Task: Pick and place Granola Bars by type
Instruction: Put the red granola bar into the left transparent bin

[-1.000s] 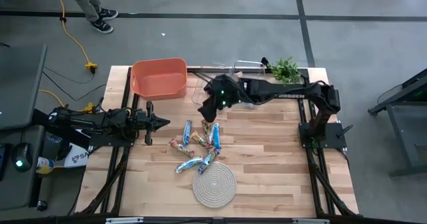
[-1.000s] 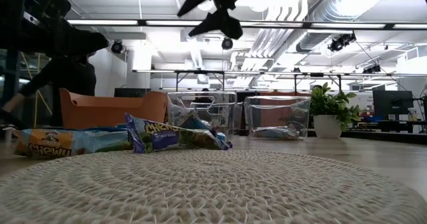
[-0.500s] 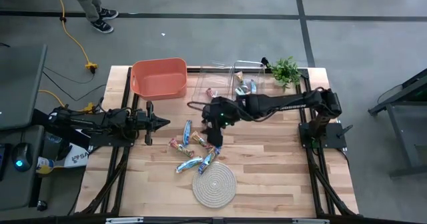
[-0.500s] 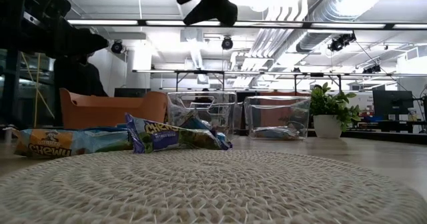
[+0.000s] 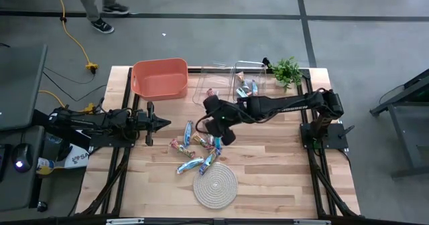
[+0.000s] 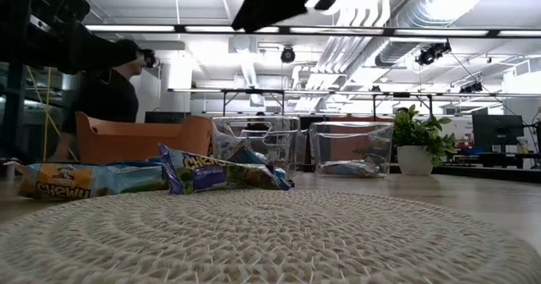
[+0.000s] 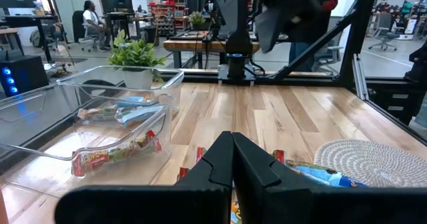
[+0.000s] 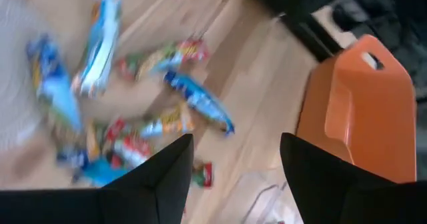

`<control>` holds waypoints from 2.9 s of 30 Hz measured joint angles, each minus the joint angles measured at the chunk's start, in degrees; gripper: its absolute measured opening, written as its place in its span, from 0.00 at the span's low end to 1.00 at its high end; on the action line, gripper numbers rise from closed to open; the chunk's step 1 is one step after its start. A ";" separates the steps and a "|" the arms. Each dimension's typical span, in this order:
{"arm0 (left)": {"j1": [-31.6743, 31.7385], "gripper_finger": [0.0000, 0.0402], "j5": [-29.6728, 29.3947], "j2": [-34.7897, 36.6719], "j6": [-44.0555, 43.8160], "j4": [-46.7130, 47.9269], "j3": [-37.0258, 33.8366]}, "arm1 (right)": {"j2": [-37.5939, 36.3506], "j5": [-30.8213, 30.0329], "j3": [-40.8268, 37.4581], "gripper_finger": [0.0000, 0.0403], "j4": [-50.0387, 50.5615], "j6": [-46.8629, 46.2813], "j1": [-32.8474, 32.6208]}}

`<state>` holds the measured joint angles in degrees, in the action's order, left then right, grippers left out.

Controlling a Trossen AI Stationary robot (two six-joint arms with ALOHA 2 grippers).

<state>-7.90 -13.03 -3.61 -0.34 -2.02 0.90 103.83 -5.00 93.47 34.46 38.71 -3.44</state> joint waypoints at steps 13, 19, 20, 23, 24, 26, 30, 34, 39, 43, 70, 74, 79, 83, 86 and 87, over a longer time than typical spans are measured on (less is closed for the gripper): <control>0.01 0.00 -0.01 0.00 -0.01 0.01 0.00 | 0.11 6.61 -17.33 0.52 -4.15 23.13 -1.48; 0.02 0.00 -0.01 0.01 0.00 0.00 -0.01 | 0.09 6.89 -22.03 0.52 -10.43 27.96 -2.70; 0.02 0.00 -0.01 0.01 0.00 0.00 -0.01 | 0.09 6.92 -22.74 0.52 -12.03 28.78 -2.71; 0.02 0.00 -0.01 0.01 0.00 0.01 -0.01 | 0.07 6.95 -25.08 0.52 -17.36 30.93 -2.65; 0.00 0.00 -0.01 -0.01 0.00 0.00 -0.01 | 0.09 6.97 -25.52 0.52 -18.65 31.29 -2.50; 0.01 0.00 -0.01 0.00 0.00 0.00 0.01 | 0.09 7.00 -25.88 0.52 -22.00 31.87 -2.17; 0.01 0.00 -0.01 0.01 0.00 0.00 -0.01 | 0.09 7.55 -25.90 0.52 -26.03 31.87 -1.80; 0.01 0.00 -0.01 0.01 0.00 0.00 -0.01 | 1.32 9.85 -25.86 0.52 -29.85 31.22 -1.36; 0.00 0.00 -0.01 0.01 0.00 0.00 -0.01 | 3.76 8.93 -25.94 0.52 -29.73 31.74 -1.37; 0.01 0.00 -0.01 -0.01 0.00 0.00 -0.01 | 5.05 8.64 -25.86 0.52 -30.70 31.54 -0.74; 0.00 0.00 0.02 0.00 0.00 0.00 0.00 | 8.87 9.60 -25.86 0.52 -34.58 25.89 1.84; 0.01 0.00 0.02 0.01 0.00 0.02 -0.01 | 8.87 9.42 -25.86 0.49 -34.63 24.87 2.10; 0.01 0.00 0.04 0.01 0.00 0.00 -0.01 | 8.87 9.79 -25.86 0.42 -34.32 22.76 2.36; 0.01 0.00 0.04 0.01 0.00 0.01 -0.01 | 8.87 9.77 -25.86 0.37 -34.30 22.72 2.34; 0.02 0.00 0.02 0.01 0.00 0.02 -0.01 | 8.87 9.81 -25.86 0.35 -34.32 21.72 2.34; 0.00 0.00 0.02 0.00 0.00 0.00 -0.01 | 8.87 9.86 -25.86 0.34 -34.30 21.18 2.34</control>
<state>-7.90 -13.01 -3.60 -0.34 -2.01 0.89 112.71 4.87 67.61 0.16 59.89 -1.10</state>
